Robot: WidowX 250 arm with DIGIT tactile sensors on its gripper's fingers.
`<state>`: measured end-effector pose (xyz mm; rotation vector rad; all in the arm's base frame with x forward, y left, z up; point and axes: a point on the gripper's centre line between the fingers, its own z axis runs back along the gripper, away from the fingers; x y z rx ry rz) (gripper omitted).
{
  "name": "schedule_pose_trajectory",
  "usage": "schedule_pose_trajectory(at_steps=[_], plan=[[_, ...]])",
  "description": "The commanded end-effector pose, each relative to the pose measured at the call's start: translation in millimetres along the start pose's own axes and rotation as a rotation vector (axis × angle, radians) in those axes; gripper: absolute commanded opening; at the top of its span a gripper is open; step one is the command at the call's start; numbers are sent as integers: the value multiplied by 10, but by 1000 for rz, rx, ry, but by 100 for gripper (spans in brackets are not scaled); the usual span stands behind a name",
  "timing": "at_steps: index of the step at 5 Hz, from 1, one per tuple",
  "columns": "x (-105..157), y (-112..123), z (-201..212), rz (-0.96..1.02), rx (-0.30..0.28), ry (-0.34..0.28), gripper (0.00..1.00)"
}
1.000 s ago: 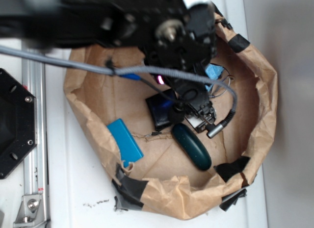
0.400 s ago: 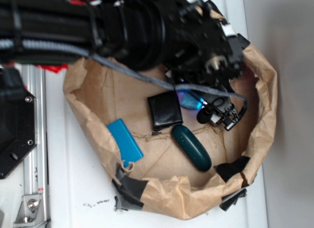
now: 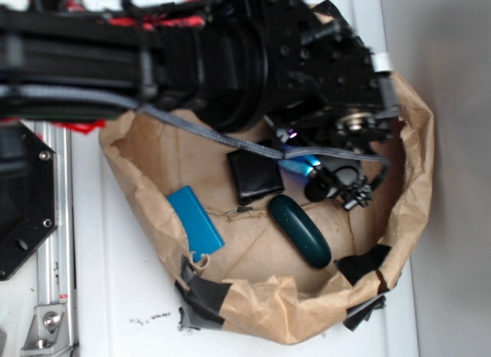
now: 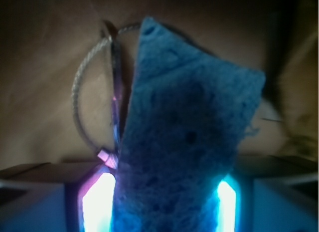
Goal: Grab the blue sponge.
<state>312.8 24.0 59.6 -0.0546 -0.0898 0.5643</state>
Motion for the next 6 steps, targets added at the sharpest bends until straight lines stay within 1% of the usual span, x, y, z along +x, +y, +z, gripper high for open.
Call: schedule_pose_trajectory(at_steps=[1,2,3,4,5,6], plan=[[-173,-20,1241,-312,-65,-97,0],[-275,-37,1428,-420,-6,-130,0],[-368,15,1432,-483,-26,-81,0],[-384,69,1360,-471,-54,-77,0],[-364,89,1334,-465,-57,-61,0],[-334,113,1330,-454,-40,-69,0]])
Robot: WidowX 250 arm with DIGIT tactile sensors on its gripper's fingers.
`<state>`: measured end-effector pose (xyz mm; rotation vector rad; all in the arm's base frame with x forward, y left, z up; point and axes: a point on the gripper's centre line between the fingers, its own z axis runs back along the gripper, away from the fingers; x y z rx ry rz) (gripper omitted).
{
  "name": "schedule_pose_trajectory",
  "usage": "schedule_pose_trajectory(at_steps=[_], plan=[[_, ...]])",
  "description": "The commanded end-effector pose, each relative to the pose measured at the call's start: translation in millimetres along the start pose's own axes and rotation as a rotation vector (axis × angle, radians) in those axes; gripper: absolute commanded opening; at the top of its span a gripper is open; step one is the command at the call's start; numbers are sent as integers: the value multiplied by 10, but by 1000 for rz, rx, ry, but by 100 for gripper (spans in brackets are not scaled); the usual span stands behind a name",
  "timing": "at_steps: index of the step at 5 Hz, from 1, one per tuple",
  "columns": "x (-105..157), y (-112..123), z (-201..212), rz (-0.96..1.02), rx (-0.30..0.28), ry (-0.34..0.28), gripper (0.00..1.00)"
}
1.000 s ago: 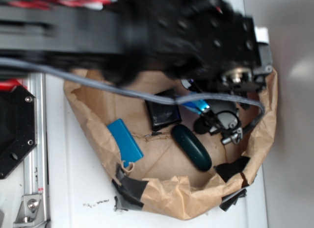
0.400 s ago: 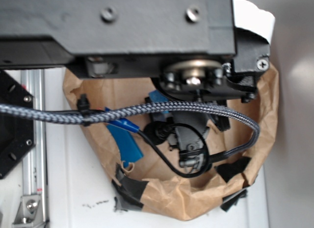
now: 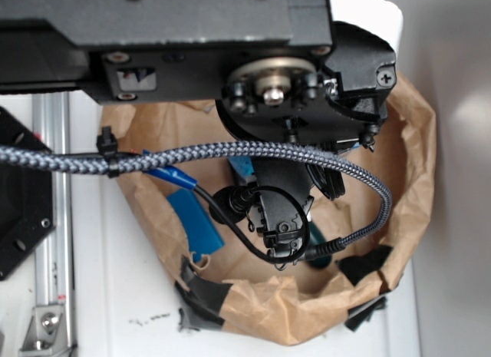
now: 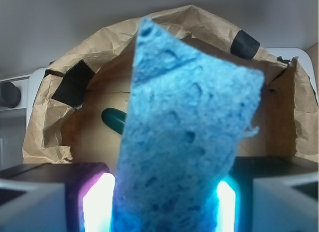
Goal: Grab the blue sponge.
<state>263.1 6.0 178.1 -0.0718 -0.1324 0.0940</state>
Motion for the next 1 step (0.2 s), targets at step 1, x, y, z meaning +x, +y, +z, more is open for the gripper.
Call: schedule_pose_trajectory(at_steps=[1], plan=[[20,130,113,22,59,-32,0]])
